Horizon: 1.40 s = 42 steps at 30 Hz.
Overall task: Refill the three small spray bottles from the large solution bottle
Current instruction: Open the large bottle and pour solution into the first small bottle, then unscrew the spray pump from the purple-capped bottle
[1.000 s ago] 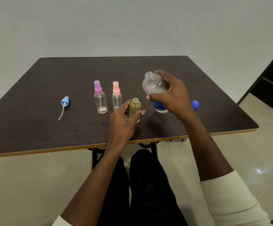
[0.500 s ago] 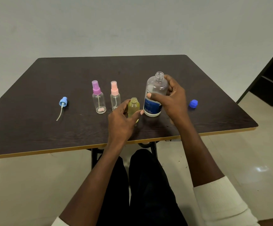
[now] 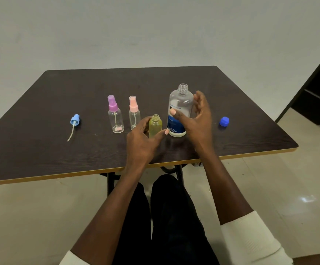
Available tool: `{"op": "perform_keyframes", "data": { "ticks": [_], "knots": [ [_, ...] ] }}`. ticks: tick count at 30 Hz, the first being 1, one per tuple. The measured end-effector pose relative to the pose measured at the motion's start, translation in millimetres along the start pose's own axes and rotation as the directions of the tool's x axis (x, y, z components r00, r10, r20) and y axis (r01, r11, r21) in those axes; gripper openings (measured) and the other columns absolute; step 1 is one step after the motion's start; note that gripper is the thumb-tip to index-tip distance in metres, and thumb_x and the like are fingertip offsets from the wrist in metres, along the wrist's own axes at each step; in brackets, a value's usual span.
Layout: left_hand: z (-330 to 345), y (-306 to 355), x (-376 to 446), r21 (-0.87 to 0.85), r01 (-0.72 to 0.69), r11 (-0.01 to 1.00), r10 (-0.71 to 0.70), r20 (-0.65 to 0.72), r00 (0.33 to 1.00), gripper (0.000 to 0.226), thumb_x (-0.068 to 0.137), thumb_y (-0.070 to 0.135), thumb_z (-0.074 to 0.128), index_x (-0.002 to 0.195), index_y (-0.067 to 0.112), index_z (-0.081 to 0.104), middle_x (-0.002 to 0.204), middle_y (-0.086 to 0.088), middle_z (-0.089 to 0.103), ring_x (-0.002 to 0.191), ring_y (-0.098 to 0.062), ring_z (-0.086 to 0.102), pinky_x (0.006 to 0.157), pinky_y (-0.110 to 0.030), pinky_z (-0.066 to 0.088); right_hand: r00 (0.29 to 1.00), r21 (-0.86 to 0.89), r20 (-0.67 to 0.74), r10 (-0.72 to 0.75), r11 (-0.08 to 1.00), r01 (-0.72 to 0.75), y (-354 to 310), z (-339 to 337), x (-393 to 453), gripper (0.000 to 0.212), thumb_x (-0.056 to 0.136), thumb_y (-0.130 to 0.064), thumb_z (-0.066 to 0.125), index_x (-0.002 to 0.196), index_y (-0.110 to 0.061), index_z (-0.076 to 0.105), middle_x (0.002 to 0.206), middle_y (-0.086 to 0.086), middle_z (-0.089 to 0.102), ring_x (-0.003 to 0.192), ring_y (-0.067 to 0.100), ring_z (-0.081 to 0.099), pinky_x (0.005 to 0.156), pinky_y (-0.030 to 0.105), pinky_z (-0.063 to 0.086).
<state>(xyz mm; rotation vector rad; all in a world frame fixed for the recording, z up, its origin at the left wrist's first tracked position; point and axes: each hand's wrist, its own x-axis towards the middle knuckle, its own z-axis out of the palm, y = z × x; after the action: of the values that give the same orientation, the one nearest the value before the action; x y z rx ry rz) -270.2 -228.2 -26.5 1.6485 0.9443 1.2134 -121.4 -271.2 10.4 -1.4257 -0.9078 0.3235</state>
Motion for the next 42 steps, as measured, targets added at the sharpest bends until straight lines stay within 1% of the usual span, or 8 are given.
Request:
{"op": "perform_keyframes", "data": {
  "ticks": [4, 9, 16, 26, 31, 35, 38, 42],
  "knots": [
    [-0.1, 3.2, -1.0, 0.013, -0.011, 1.000, 0.010, 0.002, 1.000, 0.046, 0.081, 0.025, 0.085, 0.122, 0.030, 0.064, 0.109, 0.008, 0.073, 0.103, -0.009, 0.071, 0.093, -0.035, 0.060, 0.893, -0.168, -0.281, -0.352, 0.934, 0.315, -2.8, 0.2, -19.3, 0.049, 0.083, -0.017, 0.075, 0.126, -0.004, 0.055, 0.124, 0.008, 0.058, 0.114, 0.015, 0.056, 0.097, 0.026, 0.048],
    [-2.8, 9.9, -2.6, -0.040, 0.001, 0.999, -0.002, -0.019, 1.000, 0.041, 0.083, 0.017, 0.083, 0.115, 0.037, 0.065, 0.097, 0.018, 0.073, 0.098, -0.006, 0.072, 0.091, -0.035, 0.060, 0.833, -0.239, -0.187, -0.521, 0.846, 0.476, -3.3, 8.5, -34.6, 0.017, 0.083, 0.008, 0.061, 0.098, 0.004, 0.067, 0.100, 0.015, 0.066, 0.094, 0.025, 0.064, 0.083, 0.020, 0.051],
    [-31.1, 9.8, -8.3, -0.040, -0.020, 0.999, 0.016, -0.102, 0.995, 0.036, 0.084, 0.017, 0.082, 0.119, 0.012, 0.073, 0.098, 0.005, 0.077, 0.091, -0.011, 0.074, 0.079, -0.025, 0.061, 0.891, -0.256, 0.063, -0.449, 0.856, 0.449, -1.7, 25.5, -51.7, 0.015, 0.086, 0.002, 0.062, 0.096, -0.005, 0.070, 0.096, 0.005, 0.070, 0.092, 0.012, 0.063, 0.084, 0.029, 0.055],
    [-120.2, 9.9, -12.0, 0.031, -0.014, 0.999, 0.023, -0.277, 0.961, 0.024, 0.084, 0.018, 0.082, 0.101, 0.031, 0.071, 0.086, 0.015, 0.075, 0.085, -0.003, 0.073, 0.073, -0.016, 0.057, 0.815, -0.197, 0.380, -0.438, 0.822, 0.534, -18.8, 111.1, -74.0, 0.017, 0.085, 0.001, 0.061, 0.095, -0.008, 0.073, 0.092, 0.003, 0.070, 0.085, 0.012, 0.062, 0.076, 0.026, 0.053],
    [-172.4, -1.8, 4.4, 0.107, 0.016, 0.994, 0.029, -0.403, 0.915, 0.031, 0.082, 0.024, 0.085, 0.110, 0.020, 0.075, 0.095, 0.007, 0.077, 0.089, -0.008, 0.075, 0.076, -0.023, 0.061, 0.778, -0.145, 0.457, -0.431, 0.827, 0.543, -36.2, 164.5, -81.2, 0.020, 0.085, 0.004, 0.059, 0.095, -0.006, 0.073, 0.092, 0.005, 0.070, 0.085, 0.016, 0.063, 0.077, 0.029, 0.053],
    [-210.3, -12.7, 22.9, 0.156, 0.043, 0.987, 0.031, -0.445, 0.895, 0.026, 0.079, 0.025, 0.086, 0.099, 0.035, 0.072, 0.086, 0.016, 0.075, 0.086, -0.005, 0.074, 0.077, -0.023, 0.060, 0.820, -0.231, 0.470, -0.327, 0.851, 0.472, -44.4, 206.6, -80.3, 0.021, 0.090, 0.000, 0.055, 0.100, -0.006, 0.073, 0.098, 0.008, 0.070, 0.089, 0.020, 0.063, 0.079, 0.027, 0.049],
    [-235.7, -25.9, 41.4, 0.189, 0.077, 0.979, 0.022, -0.474, 0.880, 0.033, 0.081, 0.023, 0.085, 0.112, 0.020, 0.074, 0.090, 0.015, 0.073, 0.087, -0.002, 0.072, 0.077, -0.019, 0.058, 0.848, -0.332, 0.482, -0.222, 0.849, 0.411, -46.7, 228.5, -77.2, 0.025, 0.093, -0.004, 0.052, 0.107, -0.007, 0.072, 0.105, 0.009, 0.068, 0.096, 0.023, 0.062, 0.081, 0.027, 0.045],
    [-260.8, -40.8, 62.8, 0.242, 0.127, 0.962, 0.014, -0.509, 0.860, 0.037, 0.081, 0.027, 0.084, 0.114, 0.014, 0.074, 0.095, 0.007, 0.074, 0.091, -0.011, 0.073, 0.083, -0.036, 0.063, 0.858, -0.412, 0.498, -0.126, 0.836, 0.362, -43.3, 243.2, -73.4, 0.026, 0.093, -0.004, 0.051, 0.109, -0.008, 0.071, 0.108, 0.010, 0.067, 0.099, 0.026, 0.062, 0.082, 0.030, 0.045]
  ]
}}
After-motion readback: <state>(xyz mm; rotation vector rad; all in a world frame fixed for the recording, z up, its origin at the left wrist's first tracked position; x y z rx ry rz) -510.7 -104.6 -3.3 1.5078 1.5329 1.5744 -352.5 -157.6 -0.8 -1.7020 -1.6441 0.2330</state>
